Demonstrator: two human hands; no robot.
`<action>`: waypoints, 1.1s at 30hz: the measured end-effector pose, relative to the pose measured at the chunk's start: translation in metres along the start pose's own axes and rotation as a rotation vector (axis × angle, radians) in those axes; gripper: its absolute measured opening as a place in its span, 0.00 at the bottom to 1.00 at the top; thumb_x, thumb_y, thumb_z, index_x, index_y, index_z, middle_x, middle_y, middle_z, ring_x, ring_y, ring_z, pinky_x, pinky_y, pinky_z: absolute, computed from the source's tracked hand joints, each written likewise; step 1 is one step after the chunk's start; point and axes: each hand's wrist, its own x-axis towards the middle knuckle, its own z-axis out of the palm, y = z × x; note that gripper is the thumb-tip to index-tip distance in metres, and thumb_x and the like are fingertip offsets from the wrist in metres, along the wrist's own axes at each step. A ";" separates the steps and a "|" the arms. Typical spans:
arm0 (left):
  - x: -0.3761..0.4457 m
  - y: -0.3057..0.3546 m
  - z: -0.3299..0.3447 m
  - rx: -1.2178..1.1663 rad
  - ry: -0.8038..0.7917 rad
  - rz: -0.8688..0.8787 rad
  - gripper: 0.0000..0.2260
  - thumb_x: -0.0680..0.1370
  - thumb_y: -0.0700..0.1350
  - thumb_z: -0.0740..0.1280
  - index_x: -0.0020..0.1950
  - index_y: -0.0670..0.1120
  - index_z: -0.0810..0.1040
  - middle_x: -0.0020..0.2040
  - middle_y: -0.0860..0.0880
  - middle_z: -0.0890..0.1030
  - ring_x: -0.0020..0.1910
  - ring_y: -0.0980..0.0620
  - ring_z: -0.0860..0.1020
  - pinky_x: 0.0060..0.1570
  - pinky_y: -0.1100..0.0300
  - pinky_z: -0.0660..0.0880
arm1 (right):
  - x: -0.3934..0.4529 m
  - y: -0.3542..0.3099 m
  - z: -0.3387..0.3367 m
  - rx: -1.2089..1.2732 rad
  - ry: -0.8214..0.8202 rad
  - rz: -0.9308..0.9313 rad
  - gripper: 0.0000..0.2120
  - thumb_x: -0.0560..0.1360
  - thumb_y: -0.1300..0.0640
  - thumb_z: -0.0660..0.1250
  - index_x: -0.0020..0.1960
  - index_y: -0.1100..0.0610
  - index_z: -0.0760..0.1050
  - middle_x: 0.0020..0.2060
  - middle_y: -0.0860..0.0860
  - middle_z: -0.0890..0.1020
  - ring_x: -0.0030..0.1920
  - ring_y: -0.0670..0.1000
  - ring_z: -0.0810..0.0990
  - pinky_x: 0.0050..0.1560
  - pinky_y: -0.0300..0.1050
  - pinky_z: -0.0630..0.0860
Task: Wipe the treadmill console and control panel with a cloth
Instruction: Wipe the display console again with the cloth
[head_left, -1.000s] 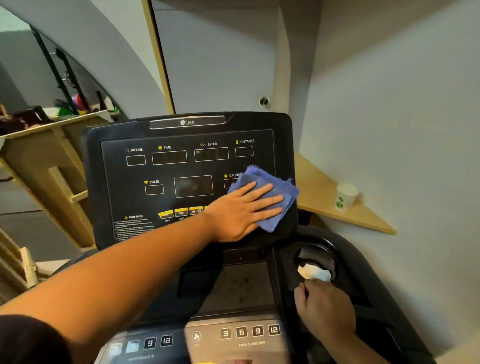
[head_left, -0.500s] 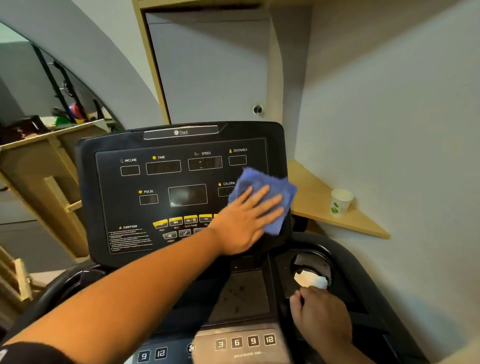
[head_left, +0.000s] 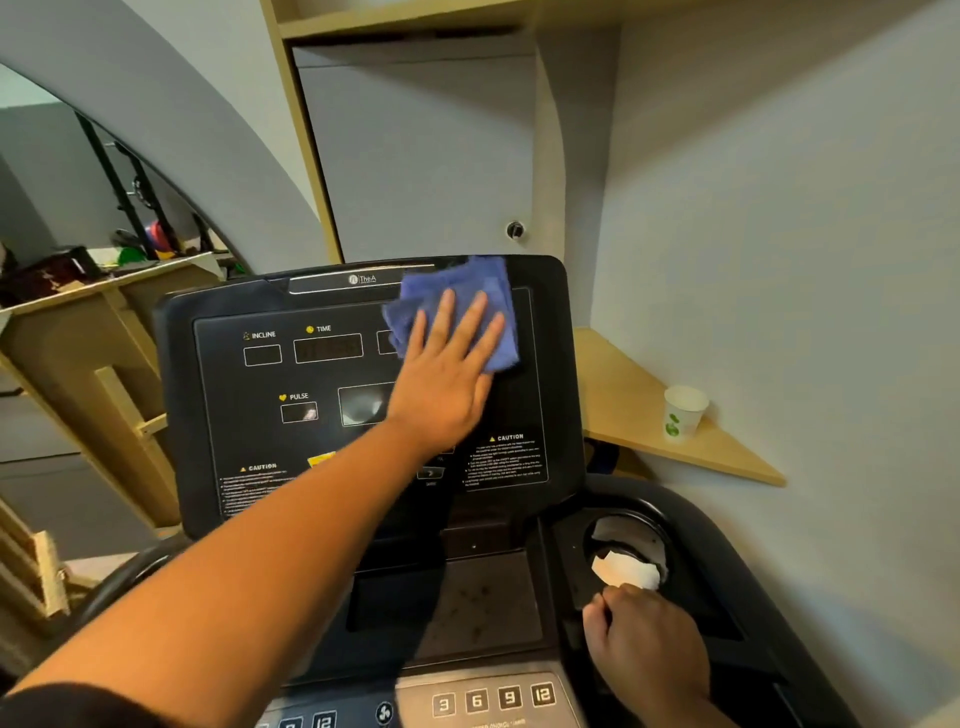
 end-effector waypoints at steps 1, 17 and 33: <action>-0.009 0.010 0.008 0.011 -0.031 0.099 0.29 0.84 0.55 0.54 0.85 0.51 0.54 0.86 0.46 0.51 0.84 0.37 0.46 0.81 0.37 0.45 | 0.000 0.000 0.002 -0.004 0.006 -0.003 0.15 0.77 0.43 0.61 0.42 0.47 0.82 0.36 0.44 0.84 0.34 0.42 0.75 0.37 0.31 0.69; -0.009 -0.012 0.002 -0.008 0.052 -0.225 0.29 0.85 0.54 0.54 0.86 0.52 0.53 0.86 0.47 0.50 0.84 0.38 0.45 0.81 0.36 0.47 | 0.003 0.003 0.012 0.004 -0.024 0.017 0.12 0.72 0.46 0.68 0.31 0.47 0.78 0.25 0.44 0.77 0.26 0.42 0.74 0.31 0.33 0.73; -0.093 -0.131 -0.009 -0.114 0.179 -0.823 0.29 0.85 0.49 0.55 0.86 0.51 0.51 0.86 0.46 0.48 0.84 0.38 0.45 0.79 0.33 0.44 | 0.005 0.003 0.019 0.034 0.127 -0.060 0.16 0.69 0.51 0.64 0.24 0.49 0.67 0.21 0.49 0.72 0.22 0.51 0.72 0.26 0.39 0.66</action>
